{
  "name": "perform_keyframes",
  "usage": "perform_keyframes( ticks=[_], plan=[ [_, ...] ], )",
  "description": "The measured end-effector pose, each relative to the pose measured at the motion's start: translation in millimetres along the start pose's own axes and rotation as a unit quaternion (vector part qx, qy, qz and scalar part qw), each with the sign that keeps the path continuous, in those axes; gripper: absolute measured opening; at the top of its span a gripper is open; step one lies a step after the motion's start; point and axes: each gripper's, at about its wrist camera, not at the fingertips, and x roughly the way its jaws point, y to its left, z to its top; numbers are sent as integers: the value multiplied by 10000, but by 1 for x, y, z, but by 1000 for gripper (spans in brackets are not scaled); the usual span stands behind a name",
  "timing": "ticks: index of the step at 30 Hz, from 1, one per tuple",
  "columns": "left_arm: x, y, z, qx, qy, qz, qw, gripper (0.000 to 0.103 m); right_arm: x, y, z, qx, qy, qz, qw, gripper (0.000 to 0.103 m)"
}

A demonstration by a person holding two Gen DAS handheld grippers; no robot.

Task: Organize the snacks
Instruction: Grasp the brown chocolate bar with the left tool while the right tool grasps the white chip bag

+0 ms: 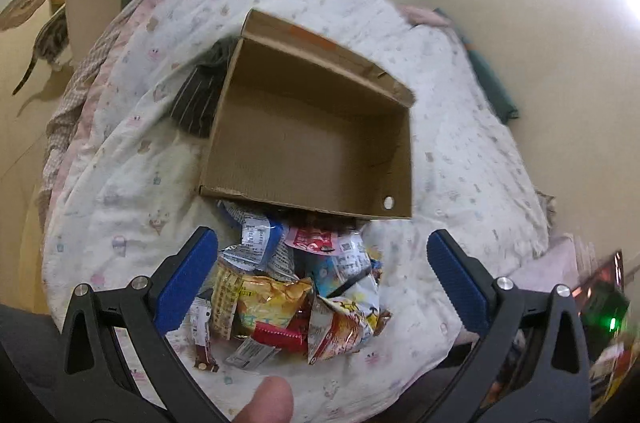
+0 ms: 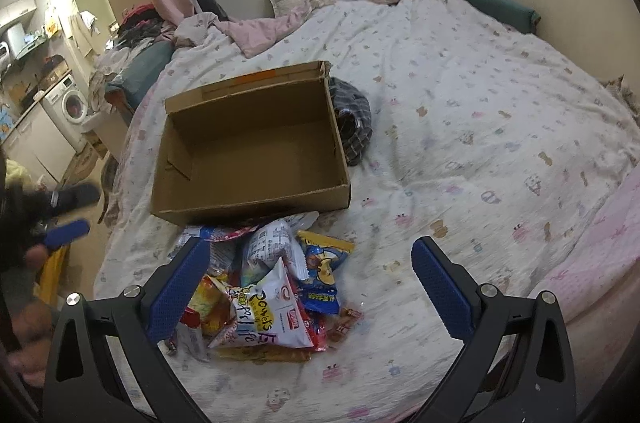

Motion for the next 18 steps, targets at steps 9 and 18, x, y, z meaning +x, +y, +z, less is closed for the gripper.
perform_keyframes(
  ticks=[9,18],
  plan=[
    [42,33,-12,403,853,1454,9849,103,65,-1,-14,450,1515,709,9849,103],
    [45,67,-9,302,1148,1913,9743,103,150,20,-42,30,2720,1184,9550,103]
  ],
)
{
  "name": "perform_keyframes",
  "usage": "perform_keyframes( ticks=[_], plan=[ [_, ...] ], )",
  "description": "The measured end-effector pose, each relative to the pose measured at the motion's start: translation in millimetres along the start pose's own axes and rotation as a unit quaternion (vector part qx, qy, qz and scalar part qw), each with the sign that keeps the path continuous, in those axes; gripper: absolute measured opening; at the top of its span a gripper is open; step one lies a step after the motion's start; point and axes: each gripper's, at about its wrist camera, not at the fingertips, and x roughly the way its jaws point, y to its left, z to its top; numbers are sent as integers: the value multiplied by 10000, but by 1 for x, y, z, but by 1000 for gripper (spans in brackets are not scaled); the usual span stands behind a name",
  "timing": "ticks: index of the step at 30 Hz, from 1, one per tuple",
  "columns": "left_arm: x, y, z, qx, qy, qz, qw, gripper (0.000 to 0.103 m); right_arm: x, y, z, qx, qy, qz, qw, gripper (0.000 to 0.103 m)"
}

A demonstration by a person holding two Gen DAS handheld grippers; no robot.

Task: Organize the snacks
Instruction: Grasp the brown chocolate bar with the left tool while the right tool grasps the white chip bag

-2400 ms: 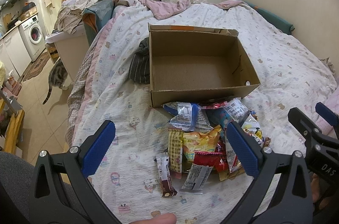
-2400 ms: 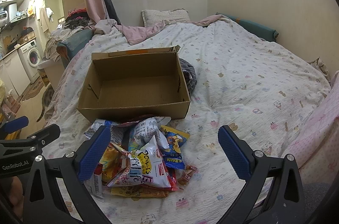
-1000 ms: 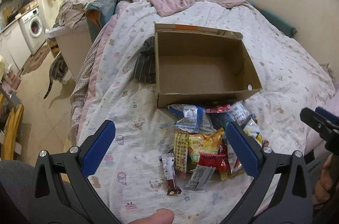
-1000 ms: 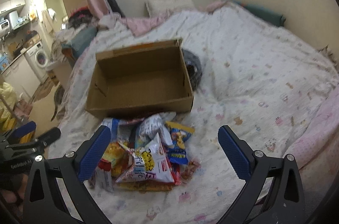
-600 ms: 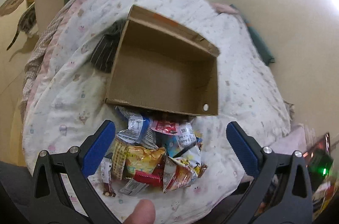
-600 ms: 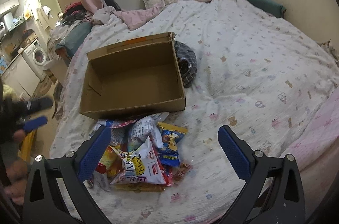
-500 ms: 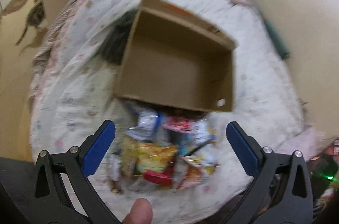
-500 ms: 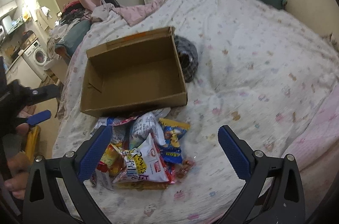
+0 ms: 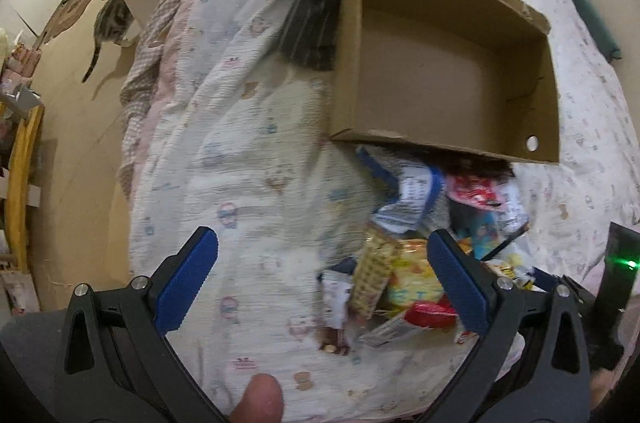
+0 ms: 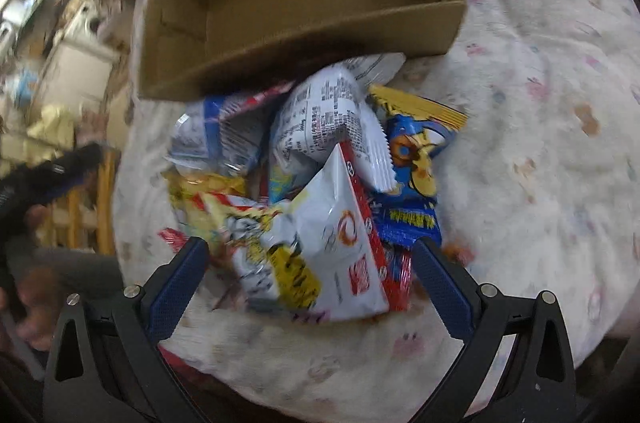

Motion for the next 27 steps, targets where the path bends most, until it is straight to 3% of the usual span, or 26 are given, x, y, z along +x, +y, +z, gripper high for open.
perform_keyframes(
  ticks=[1,3,6,8,11,17,20,21,25,27],
  plan=[
    [1,2,1,10,9,45,10000,103,7,0,0,-32,60,-31,10000,103],
    [3,8,0,-10,58,176,9998,103,24,-1,-2,-49,231,20,9997,88],
    [7,15,-2,-112,163,169,9997,103,37,-2,-7,-26,262,24,9997,83],
    [11,16,-4,-94,239,137,9996,103,38,3,-10,-123,245,88,9996,72],
    [14,14,-10,4,295,140,9995,98,28,8,-10,-239,166,57,9996,65],
    [36,9,-31,92,661,132,9977,84,-21,-2,-20,-97,-432,551,9975,61],
    [55,5,-43,94,1027,39,9947,65,-39,-3,-19,-111,-781,771,9939,60],
    [62,5,-48,37,1155,-74,9933,64,-41,-4,-19,-134,-848,775,9933,60],
    [79,1,-61,46,1319,-147,9911,62,-47,-11,-17,-26,-883,887,9921,60],
    [90,-1,-64,38,1396,-228,9899,48,-47,-17,-15,5,-868,856,9925,60]
  ],
)
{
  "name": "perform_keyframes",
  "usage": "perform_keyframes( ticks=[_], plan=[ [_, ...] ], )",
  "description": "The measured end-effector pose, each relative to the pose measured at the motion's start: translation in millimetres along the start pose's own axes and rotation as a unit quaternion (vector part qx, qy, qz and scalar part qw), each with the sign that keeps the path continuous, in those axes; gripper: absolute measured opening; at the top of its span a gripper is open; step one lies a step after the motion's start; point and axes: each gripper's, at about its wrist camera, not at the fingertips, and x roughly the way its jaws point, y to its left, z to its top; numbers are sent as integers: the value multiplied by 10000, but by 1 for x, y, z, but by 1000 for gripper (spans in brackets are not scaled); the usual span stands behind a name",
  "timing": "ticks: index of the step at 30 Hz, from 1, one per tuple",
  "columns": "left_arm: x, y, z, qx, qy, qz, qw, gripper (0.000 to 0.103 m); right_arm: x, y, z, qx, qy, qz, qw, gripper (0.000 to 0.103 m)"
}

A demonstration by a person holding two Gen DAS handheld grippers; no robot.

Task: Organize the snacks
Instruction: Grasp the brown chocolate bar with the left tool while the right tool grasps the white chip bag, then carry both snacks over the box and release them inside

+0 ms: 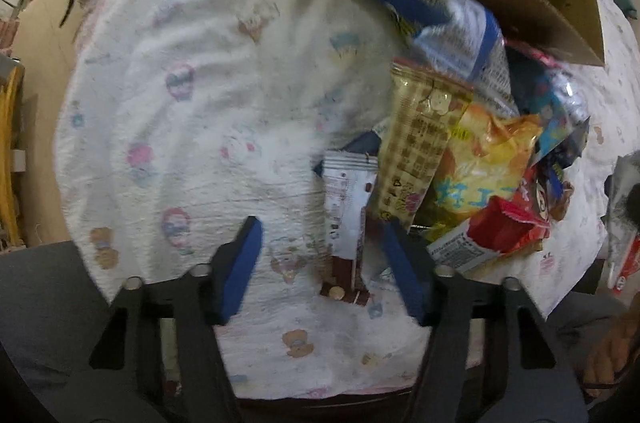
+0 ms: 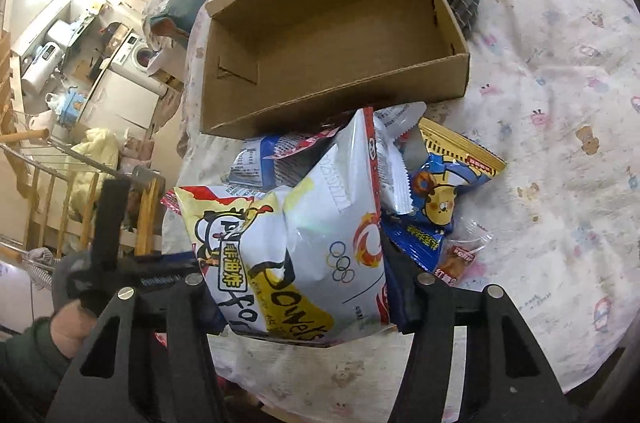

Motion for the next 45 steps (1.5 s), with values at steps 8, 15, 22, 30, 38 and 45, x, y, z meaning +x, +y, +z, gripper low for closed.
perform_keyframes(
  ticks=[8,15,22,30,38,45],
  plan=[
    [10,-3,-2,66,-57,78,9999,14,-1,12,0,-51,-13,3,10000,60],
    [-14,-12,4,103,-383,248,9989,14,-1,12,-1,-79,-5,26,10000,60],
    [-27,-8,16,98,-551,384,9977,14,1,13,1,-123,-34,-122,9998,60],
    [-84,-22,21,219,-1258,165,9917,14,-22,24,4,-302,-598,165,9976,60],
    [-140,-37,58,829,-2027,14,9757,14,-70,60,26,-902,-1825,187,9789,60],
    [-143,-44,96,994,-2243,47,9694,14,-67,53,60,-583,-1794,104,9820,60]
  ],
)
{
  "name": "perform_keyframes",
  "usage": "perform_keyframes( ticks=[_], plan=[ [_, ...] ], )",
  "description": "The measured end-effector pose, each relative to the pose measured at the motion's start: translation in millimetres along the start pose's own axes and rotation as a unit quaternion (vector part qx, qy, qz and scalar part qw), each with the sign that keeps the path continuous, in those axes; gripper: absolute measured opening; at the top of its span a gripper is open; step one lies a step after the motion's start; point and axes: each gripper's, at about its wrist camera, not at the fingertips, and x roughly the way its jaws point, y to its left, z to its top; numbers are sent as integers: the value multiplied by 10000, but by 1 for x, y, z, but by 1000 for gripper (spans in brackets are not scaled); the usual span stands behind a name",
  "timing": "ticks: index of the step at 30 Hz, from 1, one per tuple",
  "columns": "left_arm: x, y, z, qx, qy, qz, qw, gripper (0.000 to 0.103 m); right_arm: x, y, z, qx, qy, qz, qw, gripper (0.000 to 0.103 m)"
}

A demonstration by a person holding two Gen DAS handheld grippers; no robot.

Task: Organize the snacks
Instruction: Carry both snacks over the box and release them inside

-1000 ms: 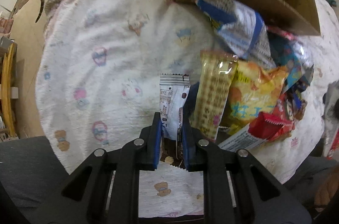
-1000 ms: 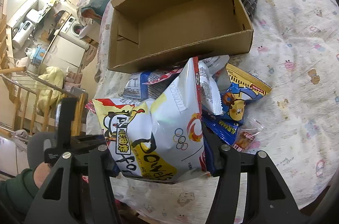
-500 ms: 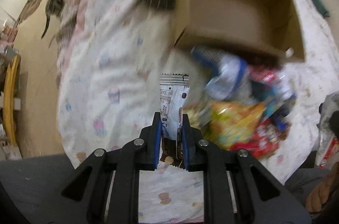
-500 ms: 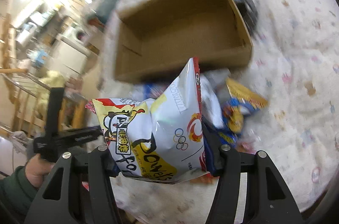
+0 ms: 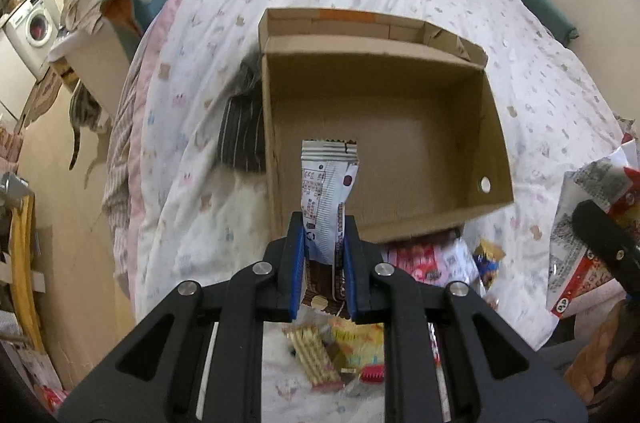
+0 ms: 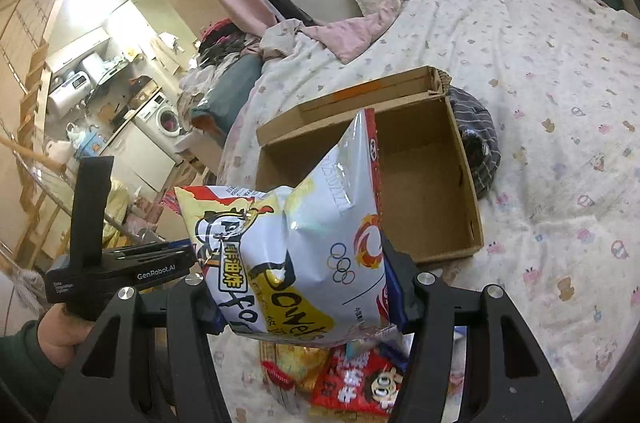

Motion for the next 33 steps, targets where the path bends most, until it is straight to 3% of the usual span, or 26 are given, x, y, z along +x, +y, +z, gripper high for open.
perform_keyframes(
  ticks=[10,12,16,25,33],
  plan=[
    [39,-3,18,16,-58,12,10000,14,48,-22,34,27,303,-432,9986,60],
    [43,-2,20,37,-172,-137,9998,14,60,-27,34,-36,403,-565,9976,60],
    [49,-9,18,234,-294,-42,9993,14,87,-43,22,-16,667,-805,9945,60],
    [50,-31,21,569,-549,-84,9968,14,96,-53,30,398,659,-763,9941,60],
    [68,-34,23,588,-303,-144,9977,15,112,-66,29,683,950,-825,9897,62]
  ],
)
